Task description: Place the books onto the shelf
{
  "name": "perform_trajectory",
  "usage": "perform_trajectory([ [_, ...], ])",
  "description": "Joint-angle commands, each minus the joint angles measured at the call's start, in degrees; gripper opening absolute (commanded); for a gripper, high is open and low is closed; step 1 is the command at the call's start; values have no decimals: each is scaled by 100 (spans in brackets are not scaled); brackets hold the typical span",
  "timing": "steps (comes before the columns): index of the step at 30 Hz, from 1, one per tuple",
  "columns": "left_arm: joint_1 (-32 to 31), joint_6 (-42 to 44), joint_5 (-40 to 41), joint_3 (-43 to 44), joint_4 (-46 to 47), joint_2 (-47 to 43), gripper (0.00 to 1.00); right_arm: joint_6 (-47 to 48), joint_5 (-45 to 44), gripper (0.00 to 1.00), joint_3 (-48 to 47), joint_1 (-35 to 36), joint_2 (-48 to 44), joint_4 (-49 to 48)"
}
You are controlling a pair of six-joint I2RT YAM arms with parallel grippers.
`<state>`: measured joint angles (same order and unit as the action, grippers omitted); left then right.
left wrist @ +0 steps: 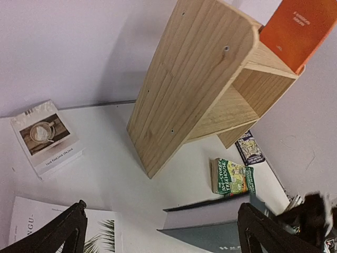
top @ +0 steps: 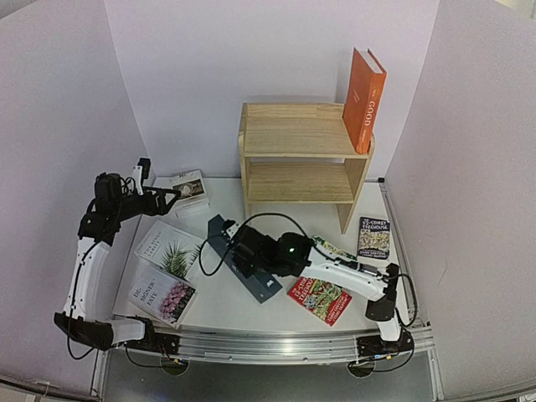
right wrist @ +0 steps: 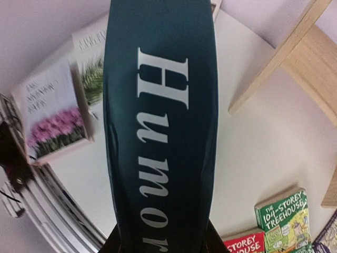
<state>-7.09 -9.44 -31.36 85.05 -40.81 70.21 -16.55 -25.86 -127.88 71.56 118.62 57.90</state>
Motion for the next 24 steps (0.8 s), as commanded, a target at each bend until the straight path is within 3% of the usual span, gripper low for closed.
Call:
perform_trajectory([
  [1,8,131,324,-673,1112,-817,100,484,1268,1,-627,-465,-870,-1180],
  [7,8,238,401,-1195,1622,-1307,100,1339,1410,1,-1778,-738,-1120,-2327],
  [13,8,317,486,-1298,1761,-1275,100,2630,986,2,-1233,-988,-1620,-5026],
  [19,9,378,567,-1344,1873,-1143,100,4816,47,5,-1624,-1523,-1072,-6664],
  [24,6,359,630,-1460,2045,-1067,100,5126,-14,5,-1281,-2398,-951,-7557],
])
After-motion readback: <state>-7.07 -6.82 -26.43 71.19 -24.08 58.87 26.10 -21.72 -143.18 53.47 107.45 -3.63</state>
